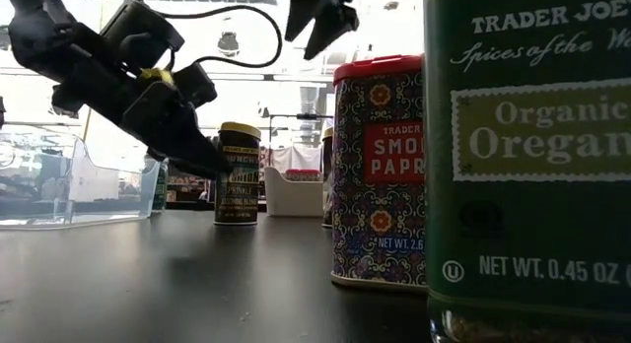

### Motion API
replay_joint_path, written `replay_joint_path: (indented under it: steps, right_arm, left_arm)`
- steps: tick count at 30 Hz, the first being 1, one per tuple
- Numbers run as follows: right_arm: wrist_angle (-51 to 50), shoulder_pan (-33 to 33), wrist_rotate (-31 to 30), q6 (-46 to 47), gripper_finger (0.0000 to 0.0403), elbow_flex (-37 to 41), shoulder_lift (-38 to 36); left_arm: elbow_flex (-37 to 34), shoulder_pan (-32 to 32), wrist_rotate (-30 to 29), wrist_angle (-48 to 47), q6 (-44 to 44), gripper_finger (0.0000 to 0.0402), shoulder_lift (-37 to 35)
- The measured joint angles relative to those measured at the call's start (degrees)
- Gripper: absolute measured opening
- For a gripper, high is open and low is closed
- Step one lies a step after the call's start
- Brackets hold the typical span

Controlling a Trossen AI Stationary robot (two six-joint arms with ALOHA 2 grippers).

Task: Sort spices by type
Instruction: Put the bottom left yellow seasoning bottle into the black bin

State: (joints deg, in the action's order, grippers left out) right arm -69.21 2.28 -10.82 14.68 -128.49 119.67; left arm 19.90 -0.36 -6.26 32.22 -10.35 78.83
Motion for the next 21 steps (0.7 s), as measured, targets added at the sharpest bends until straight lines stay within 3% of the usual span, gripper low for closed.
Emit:
replay_joint_path:
  steps: [5,13,21]
  right_arm:
    - [1.46,0.77,0.59,-1.12,0.0208,-0.02,2.66]
    - [9.31,0.62,0.55,-2.97,0.0023,2.55,4.27]
    - [11.29,0.46,0.6,-2.47,0.0028,3.15,6.7]
  left_arm:
    - [-0.02,0.09,-0.05,1.56,0.26,0.033,0.02]
    - [-0.06,0.13,-0.24,1.37,0.23,0.033,0.02]
    - [-0.06,0.17,-0.35,1.41,0.08,0.033,0.0]
